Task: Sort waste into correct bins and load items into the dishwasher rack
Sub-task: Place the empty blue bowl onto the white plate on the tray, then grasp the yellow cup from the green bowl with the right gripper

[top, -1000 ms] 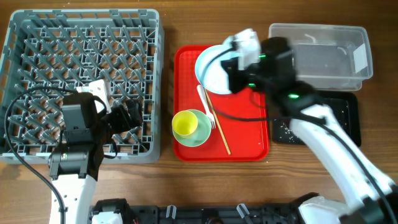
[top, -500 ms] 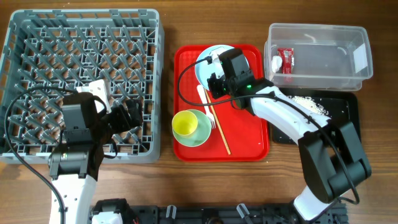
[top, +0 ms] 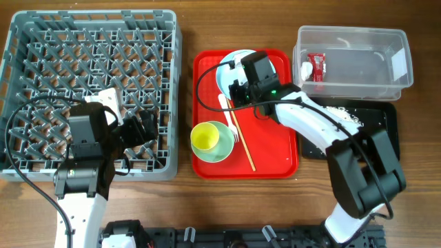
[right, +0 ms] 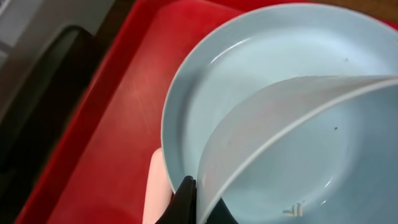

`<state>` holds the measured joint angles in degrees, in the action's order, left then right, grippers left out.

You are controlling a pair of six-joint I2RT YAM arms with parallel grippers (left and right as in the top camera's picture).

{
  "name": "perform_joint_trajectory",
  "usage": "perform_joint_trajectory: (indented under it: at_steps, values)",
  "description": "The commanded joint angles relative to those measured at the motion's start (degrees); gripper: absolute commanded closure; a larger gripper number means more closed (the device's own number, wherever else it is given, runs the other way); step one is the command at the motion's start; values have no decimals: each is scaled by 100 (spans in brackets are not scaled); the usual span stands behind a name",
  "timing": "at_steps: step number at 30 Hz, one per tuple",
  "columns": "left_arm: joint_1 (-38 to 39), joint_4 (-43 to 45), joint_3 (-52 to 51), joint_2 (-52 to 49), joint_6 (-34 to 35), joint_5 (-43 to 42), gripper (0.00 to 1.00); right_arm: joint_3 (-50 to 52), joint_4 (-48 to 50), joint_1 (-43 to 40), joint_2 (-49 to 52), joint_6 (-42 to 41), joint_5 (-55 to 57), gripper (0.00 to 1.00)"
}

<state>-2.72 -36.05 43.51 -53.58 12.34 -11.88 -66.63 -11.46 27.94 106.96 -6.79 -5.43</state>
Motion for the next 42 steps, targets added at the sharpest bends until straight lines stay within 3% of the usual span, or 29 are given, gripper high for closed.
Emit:
perform_joint_trajectory:
  at_steps: [1,3,9,13,18,23,25,30,37,42]
  values:
    - [33,17,98,-11,35,-55,0,-131,-20,-22,116,-240,-105,76]
    - [33,20,98,-11,33,-55,0,-131,-31,-22,68,-240,-247,52]
    - [33,20,98,-11,33,-52,0,-149,-442,-76,-608,-278,-411,29]
    - [33,20,98,-11,33,-52,0,-243,-874,-275,-1381,-636,-610,0]
    - [33,22,98,-11,35,-55,0,-243,-1147,-354,-2155,-883,-1440,0]
    - [33,24,98,-11,37,-74,0,-190,-1613,-35,-2122,-1178,-1652,0]
    - [33,22,98,-11,35,-74,0,-138,-1746,203,-2041,-1285,-1652,4]
    - [33,22,98,-11,35,-74,0,-136,-2210,782,-1714,-1357,-1497,30]
    - [33,20,98,-11,35,-76,0,-133,-2546,1130,-1054,-1773,-876,32]
    - [33,17,98,-11,35,-74,0,-133,-2527,1132,-422,-2035,-1121,50]
